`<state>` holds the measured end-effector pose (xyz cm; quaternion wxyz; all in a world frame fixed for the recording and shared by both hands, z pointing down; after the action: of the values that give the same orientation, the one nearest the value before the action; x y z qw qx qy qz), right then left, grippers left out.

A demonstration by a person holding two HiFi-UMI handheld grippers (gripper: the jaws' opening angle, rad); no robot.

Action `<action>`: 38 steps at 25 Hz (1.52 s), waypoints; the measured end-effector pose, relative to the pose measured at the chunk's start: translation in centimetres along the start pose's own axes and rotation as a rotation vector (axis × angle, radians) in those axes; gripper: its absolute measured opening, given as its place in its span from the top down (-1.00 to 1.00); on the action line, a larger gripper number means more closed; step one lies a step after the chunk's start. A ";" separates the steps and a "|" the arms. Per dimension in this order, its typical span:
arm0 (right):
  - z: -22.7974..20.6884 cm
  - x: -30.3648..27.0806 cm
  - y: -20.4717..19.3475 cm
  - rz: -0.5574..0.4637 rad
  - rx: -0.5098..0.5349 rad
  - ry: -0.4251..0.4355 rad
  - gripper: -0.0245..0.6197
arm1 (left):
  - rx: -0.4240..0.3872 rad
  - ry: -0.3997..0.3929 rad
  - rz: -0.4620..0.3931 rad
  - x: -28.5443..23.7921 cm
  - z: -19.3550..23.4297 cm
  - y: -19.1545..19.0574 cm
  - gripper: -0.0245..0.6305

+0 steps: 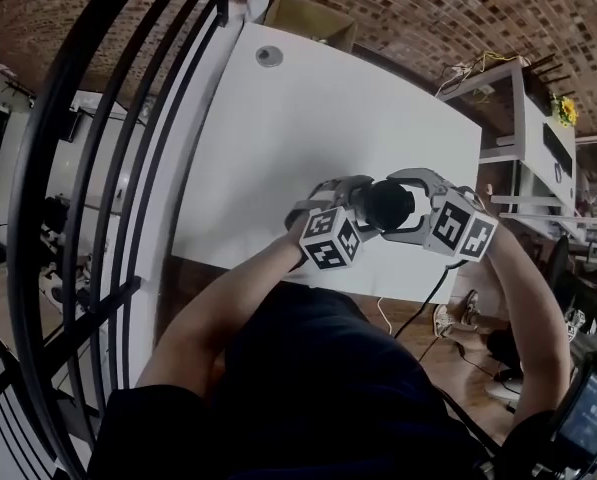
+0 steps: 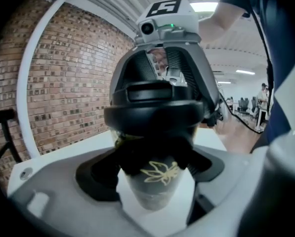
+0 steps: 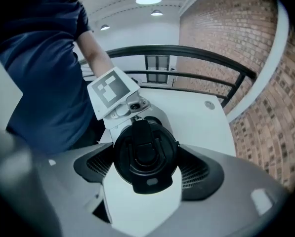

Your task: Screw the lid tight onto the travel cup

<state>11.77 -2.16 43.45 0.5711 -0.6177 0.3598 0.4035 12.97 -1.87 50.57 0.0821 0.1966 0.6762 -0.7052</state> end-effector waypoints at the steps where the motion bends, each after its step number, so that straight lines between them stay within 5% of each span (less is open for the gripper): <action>1: 0.1 0.0 0.1 0.026 0.063 -0.018 -0.37 | -0.001 0.000 0.001 0.0 0.0 0.1 -0.32; 8: 0.2 0.9 0.9 0.231 0.309 -0.072 -0.63 | -0.024 -0.027 0.043 0.1 -0.2 0.0 -0.32; 15: 0.7 -0.3 0.5 0.397 0.511 0.016 -0.33 | -0.007 -0.009 0.077 -0.3 0.1 0.3 -0.32; 23: 1.2 0.0 0.6 0.306 0.670 0.084 -0.32 | -0.039 -0.035 0.074 -0.1 0.0 0.3 -0.32; 26: 0.4 -0.1 0.9 0.284 0.483 0.060 -0.33 | -0.011 -0.029 0.075 0.0 0.4 0.3 -0.32; 31: -1.1 0.0 0.6 0.248 -0.212 -0.110 -0.32 | 0.023 0.019 0.070 -0.2 0.6 0.3 -0.32; 33: -1.1 0.1 0.1 0.237 -0.407 -0.176 -0.32 | 0.016 0.046 0.061 -0.3 0.4 0.2 -0.32; 36: -1.0 0.2 -0.1 0.226 -0.470 -0.198 -0.32 | 0.027 0.076 0.045 -0.4 0.2 0.2 -0.32; 38: -0.8 0.2 -0.1 0.245 -0.332 -0.188 -0.33 | 0.034 0.075 0.038 -0.4 0.2 0.2 -0.32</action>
<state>11.98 -2.96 43.34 0.4394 -0.6144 0.3060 0.5794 13.34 -2.18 50.58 0.0669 0.2370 0.6627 -0.7072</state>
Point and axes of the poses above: the fingertips, and each gripper's own axes: x backward along the fingers, z to its left, y out of its top, the point moved 3 cm from there along x, backward along the fingers, and after that the axes turned 2 degrees about x, right-handed, at the moved point
